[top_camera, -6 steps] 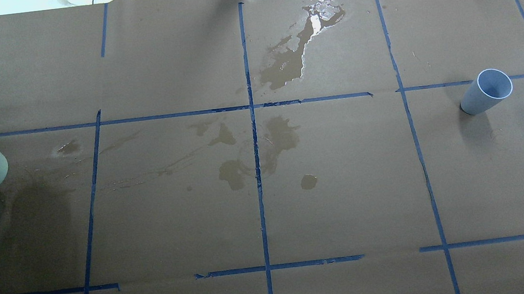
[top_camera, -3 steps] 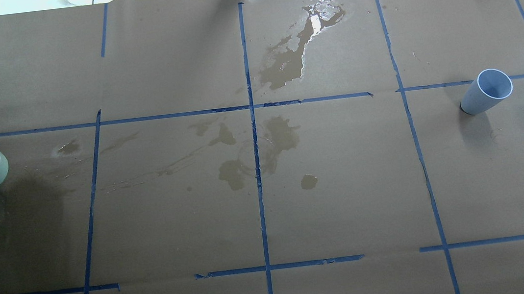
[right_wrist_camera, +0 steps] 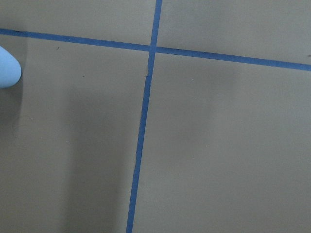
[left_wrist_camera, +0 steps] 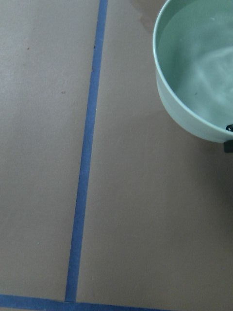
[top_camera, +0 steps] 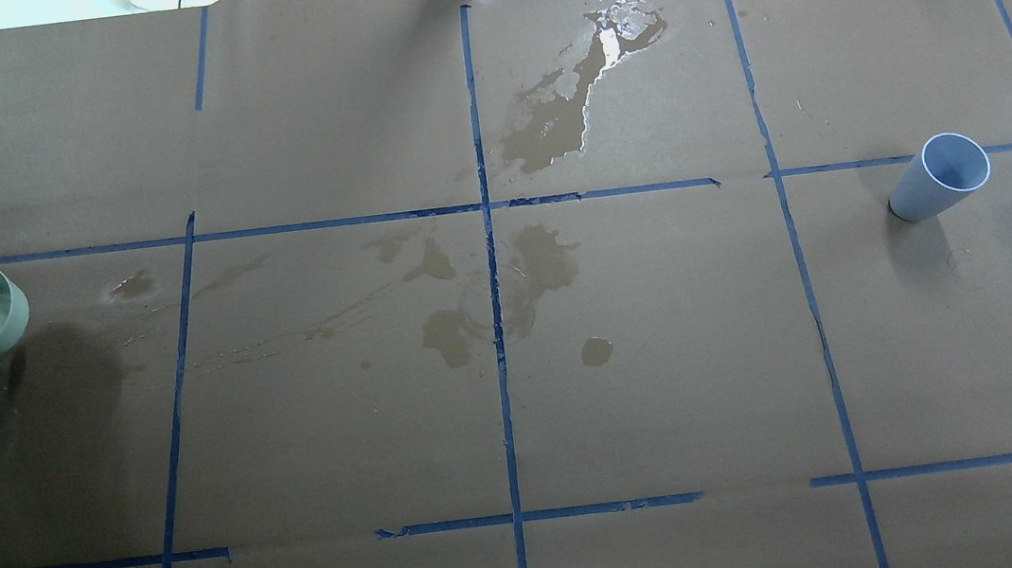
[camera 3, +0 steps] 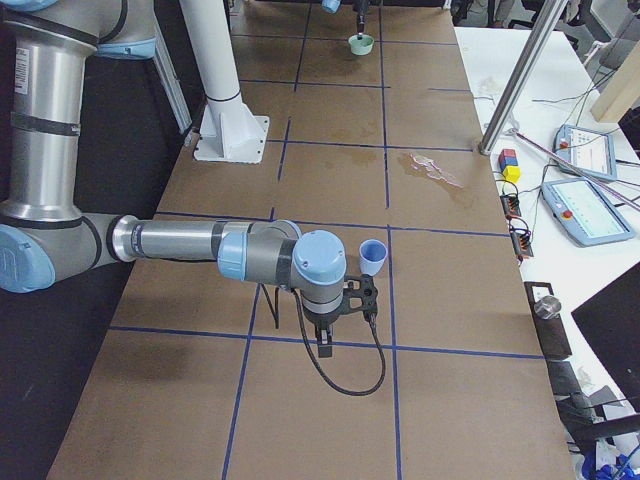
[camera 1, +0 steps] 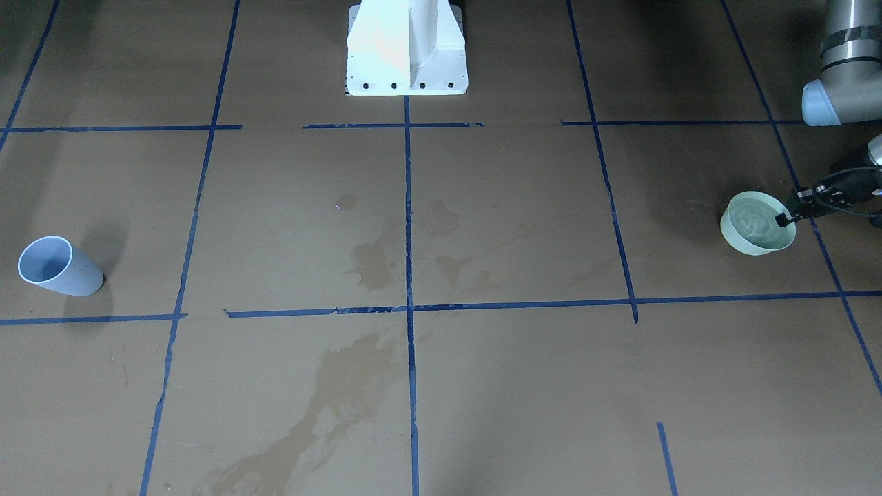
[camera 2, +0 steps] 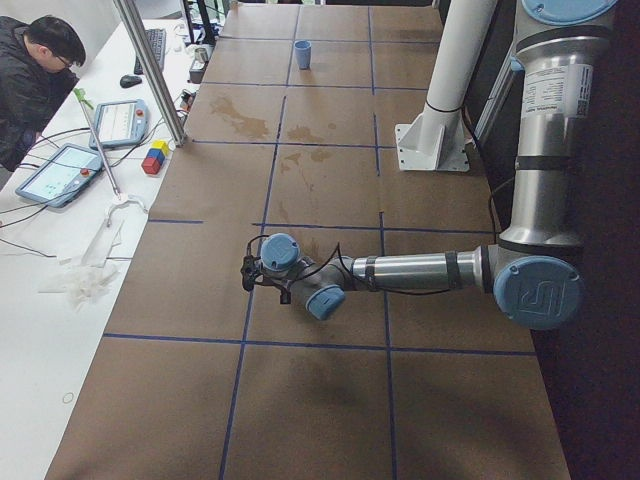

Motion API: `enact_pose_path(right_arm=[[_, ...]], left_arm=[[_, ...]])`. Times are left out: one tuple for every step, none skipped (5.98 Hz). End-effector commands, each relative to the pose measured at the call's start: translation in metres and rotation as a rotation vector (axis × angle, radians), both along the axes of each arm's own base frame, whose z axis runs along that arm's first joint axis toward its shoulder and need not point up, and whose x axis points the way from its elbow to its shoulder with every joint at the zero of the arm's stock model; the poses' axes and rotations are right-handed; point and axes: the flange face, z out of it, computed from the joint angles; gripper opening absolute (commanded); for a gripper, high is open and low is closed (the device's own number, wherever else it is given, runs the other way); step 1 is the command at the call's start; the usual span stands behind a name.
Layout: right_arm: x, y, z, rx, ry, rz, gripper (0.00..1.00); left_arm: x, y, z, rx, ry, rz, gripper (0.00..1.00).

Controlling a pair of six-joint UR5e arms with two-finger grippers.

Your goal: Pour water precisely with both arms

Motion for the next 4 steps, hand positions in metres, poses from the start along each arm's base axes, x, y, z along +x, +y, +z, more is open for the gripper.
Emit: enact_pose_path(right_arm=[[0.000,0.000,0.000,0.000,0.000,0.000,1.00],[0.000,0.001,0.001,-0.001,0.000,0.000,1.00],[0.001,0.001,0.001,-0.001,0.000,0.001,1.00],[0.001,0.001,0.001,-0.001,0.000,0.002,1.00]], left_arm=[[0.015,0.002,0.001,0.003,-0.006,0.016,0.00],[0.022,0.003,0.005,-0.003,-0.008,0.031,0.00],[0.031,0.002,0.005,-0.003,-0.008,0.045,0.00],[0.037,0.004,0.007,-0.002,-0.010,0.057,0.00]])
